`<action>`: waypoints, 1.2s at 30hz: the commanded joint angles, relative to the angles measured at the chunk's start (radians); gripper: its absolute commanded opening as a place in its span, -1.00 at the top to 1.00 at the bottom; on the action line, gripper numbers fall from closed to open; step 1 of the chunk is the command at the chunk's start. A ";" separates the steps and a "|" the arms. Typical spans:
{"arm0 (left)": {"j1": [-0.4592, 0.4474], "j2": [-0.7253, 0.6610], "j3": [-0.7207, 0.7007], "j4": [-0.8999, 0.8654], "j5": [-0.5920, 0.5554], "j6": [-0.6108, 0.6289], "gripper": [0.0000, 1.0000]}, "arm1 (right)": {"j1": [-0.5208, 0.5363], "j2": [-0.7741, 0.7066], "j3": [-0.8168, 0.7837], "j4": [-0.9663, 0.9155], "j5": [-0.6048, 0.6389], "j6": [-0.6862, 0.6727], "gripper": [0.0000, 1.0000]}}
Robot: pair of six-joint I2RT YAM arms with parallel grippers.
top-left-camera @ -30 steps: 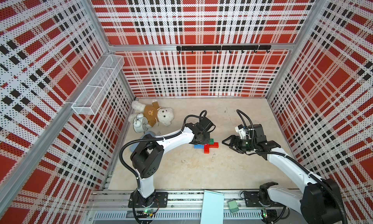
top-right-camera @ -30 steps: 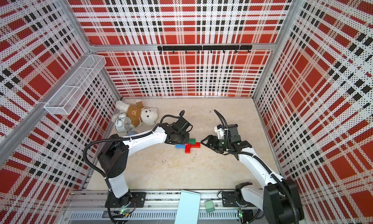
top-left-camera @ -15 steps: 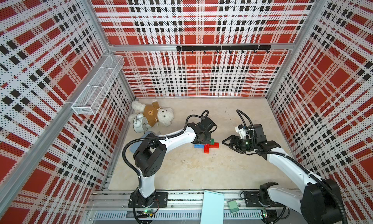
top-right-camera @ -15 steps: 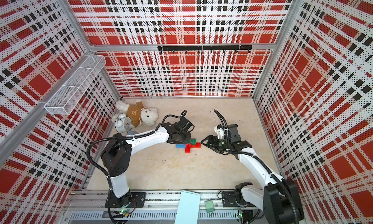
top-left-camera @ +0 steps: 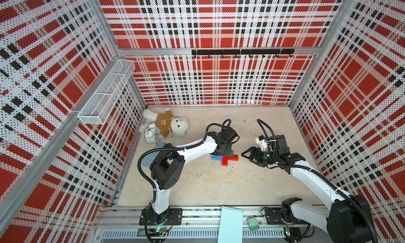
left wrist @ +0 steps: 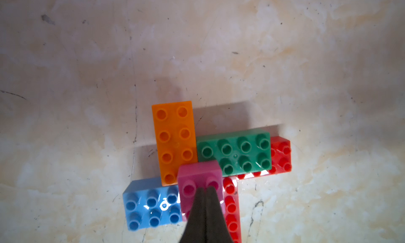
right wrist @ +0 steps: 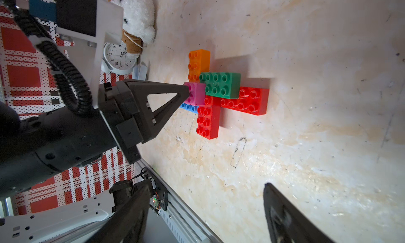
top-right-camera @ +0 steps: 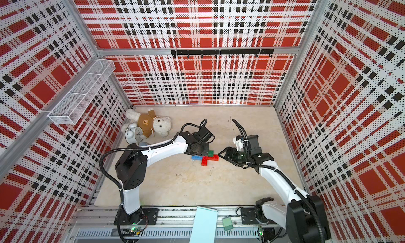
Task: Assemble a small pinwheel with lego
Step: Assemble the lego brick with the lego brick.
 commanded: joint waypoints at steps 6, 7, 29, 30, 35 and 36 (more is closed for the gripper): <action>-0.042 0.121 -0.015 -0.116 0.027 0.031 1.00 | -0.005 -0.035 0.008 0.017 0.013 -0.021 -0.67; -0.046 0.124 -0.014 -0.118 0.030 0.032 1.00 | -0.006 -0.037 0.008 0.014 0.011 -0.022 -0.67; -0.064 0.154 -0.090 -0.075 0.074 0.024 1.00 | -0.015 -0.090 -0.008 0.009 0.016 -0.006 -0.67; -0.064 0.149 -0.083 -0.075 0.073 0.027 1.00 | -0.015 -0.089 -0.004 0.009 0.016 -0.006 -0.67; -0.058 0.117 -0.031 -0.094 0.062 0.039 1.00 | -0.015 -0.073 0.030 0.000 0.023 -0.011 -0.68; -0.056 0.108 -0.017 -0.098 0.060 0.045 1.00 | -0.015 -0.068 0.036 0.001 0.023 -0.012 -0.68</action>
